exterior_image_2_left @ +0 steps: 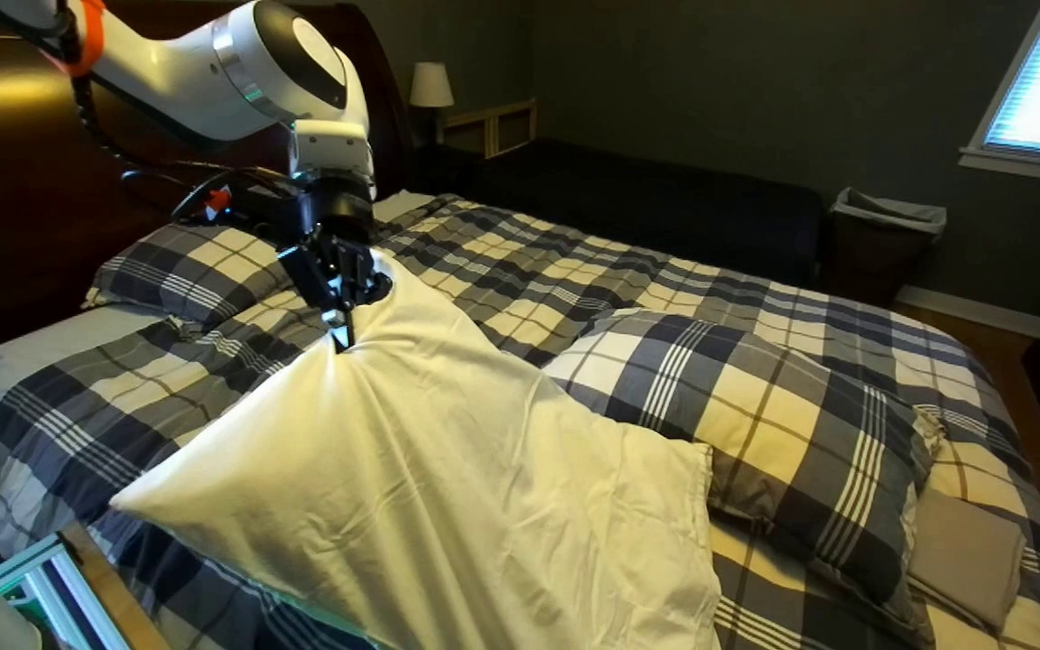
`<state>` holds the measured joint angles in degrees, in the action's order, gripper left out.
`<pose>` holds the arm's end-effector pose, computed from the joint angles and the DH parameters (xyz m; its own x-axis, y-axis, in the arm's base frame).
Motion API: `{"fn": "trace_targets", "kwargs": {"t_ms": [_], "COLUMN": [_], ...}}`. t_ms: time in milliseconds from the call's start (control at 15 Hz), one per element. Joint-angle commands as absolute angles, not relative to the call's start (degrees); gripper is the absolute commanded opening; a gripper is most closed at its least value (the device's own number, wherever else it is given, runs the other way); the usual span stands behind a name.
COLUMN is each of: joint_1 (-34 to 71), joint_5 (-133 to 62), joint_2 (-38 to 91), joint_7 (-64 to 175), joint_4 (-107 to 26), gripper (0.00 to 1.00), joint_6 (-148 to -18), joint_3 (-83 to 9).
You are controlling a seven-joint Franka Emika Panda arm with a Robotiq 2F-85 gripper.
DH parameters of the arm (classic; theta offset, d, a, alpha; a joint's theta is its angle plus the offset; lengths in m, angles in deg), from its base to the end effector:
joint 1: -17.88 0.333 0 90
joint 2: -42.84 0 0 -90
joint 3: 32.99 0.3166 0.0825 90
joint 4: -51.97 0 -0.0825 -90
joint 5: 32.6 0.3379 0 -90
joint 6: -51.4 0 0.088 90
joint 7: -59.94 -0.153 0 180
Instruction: Move the pillow
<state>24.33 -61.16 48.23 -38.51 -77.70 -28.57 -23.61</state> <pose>0.3540 0.0184 0.3803 0.3850 -0.7734 0.5037 -0.7899 0.0061 0.6132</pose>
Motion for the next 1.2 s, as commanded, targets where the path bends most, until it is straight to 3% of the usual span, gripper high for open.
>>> {"fn": "trace_targets", "kwargs": {"t_ms": [0,733,800,867,1133], "joint_1": [25.1,27.0,26.8,26.5,25.0], "joint_5": [-61.9,-63.4,-62.8,-62.2,-60.3], "joint_2": [46.8,51.5,51.9,53.0,58.2], "joint_7": [-40.9,-37.4,-35.7,-33.4,-23.7], "joint_4": [-77.6,-86.3,-86.9,-88.0,-90.9], "gripper": [0.01,0.01,0.31,0.31,0.6], "joint_6": [-37.9,-74.1,-75.9,-78.0,-85.8], "joint_3": [-23.4,-21.6,-21.8,-22.2,-24.0]}}
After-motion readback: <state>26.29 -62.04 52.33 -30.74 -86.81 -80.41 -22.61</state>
